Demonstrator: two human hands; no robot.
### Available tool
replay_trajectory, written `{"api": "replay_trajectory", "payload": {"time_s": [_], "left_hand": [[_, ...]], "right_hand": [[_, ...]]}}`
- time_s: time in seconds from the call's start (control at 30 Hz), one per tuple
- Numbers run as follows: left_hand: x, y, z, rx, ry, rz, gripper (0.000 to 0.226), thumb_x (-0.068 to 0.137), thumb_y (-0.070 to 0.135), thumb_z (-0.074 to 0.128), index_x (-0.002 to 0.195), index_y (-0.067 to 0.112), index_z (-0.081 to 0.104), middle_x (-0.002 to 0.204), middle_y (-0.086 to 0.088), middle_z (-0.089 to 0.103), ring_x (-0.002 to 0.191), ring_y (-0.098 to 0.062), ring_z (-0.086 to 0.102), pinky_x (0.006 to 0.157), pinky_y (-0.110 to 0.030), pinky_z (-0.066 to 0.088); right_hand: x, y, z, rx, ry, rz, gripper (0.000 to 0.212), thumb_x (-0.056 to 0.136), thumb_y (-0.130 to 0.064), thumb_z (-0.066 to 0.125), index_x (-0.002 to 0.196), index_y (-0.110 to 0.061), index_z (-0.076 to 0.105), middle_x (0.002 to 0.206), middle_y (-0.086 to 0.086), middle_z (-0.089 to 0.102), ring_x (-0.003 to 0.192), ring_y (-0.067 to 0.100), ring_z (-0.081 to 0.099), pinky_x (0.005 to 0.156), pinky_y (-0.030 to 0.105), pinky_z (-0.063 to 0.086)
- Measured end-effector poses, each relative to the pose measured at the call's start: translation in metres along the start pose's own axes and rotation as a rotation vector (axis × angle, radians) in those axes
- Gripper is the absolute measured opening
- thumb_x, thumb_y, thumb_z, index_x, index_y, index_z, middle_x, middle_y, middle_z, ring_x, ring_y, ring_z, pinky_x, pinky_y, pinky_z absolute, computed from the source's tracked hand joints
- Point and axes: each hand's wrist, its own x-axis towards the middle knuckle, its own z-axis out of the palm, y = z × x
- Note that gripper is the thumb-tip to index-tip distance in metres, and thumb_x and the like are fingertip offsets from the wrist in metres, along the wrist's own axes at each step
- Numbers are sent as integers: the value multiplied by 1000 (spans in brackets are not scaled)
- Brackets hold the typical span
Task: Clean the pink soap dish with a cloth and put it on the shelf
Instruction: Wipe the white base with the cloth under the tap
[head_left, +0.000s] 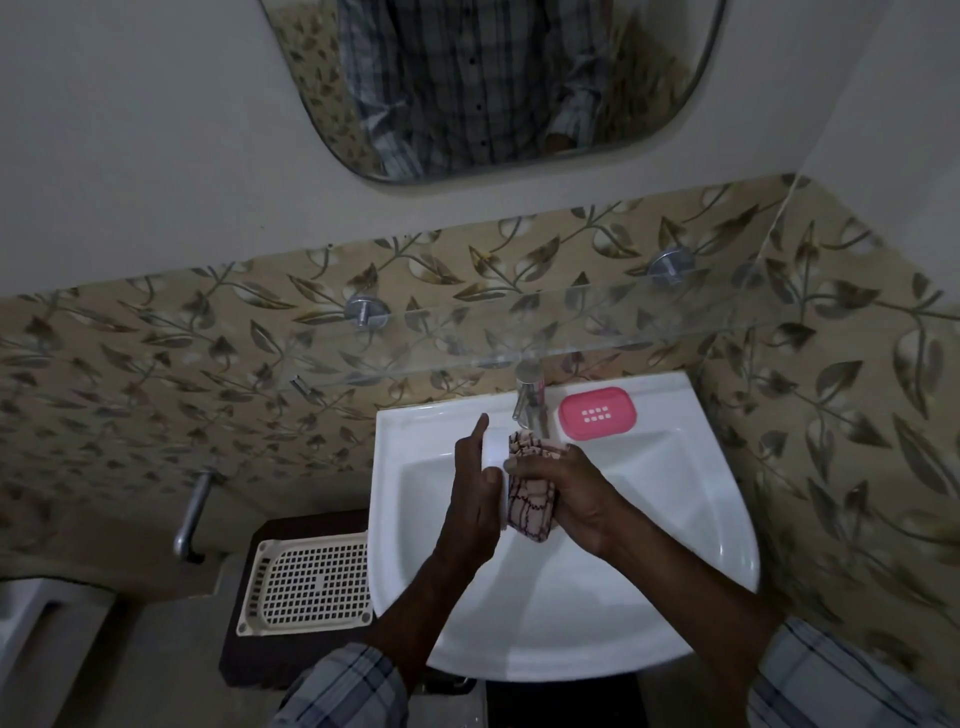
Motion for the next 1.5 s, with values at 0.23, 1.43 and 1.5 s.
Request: {"api": "replay_trajectory", "payload": {"time_s": [0.23,1.43,1.5], "left_hand": [[5,40,-11,-232,-198,-180,97,75,77,61,155,35,25,142,22,55,134,-9,53,102,-39,52],[-1,42,-18,-502,157,-432,59,71,55,80,119,22,72,121,-16,73,113,-37,68,88,-51,58],[1,39,-24,-455,196,-461,39,73,27,79,110,13,74,107,-18,76,102,-42,70,75,-46,60]], "right_hand": [[0,-11,-15,-406,42,-255,34,68,-12,87,99,-14,74,95,10,78,90,30,74,81,45,61],[-2,-18,-9,463,206,-140,34,70,4,70,104,4,70,99,21,75,86,31,74,70,41,62],[-10,-23,-30,230,291,-254,34,68,9,72,101,1,73,96,22,76,79,31,74,63,35,61]]}}
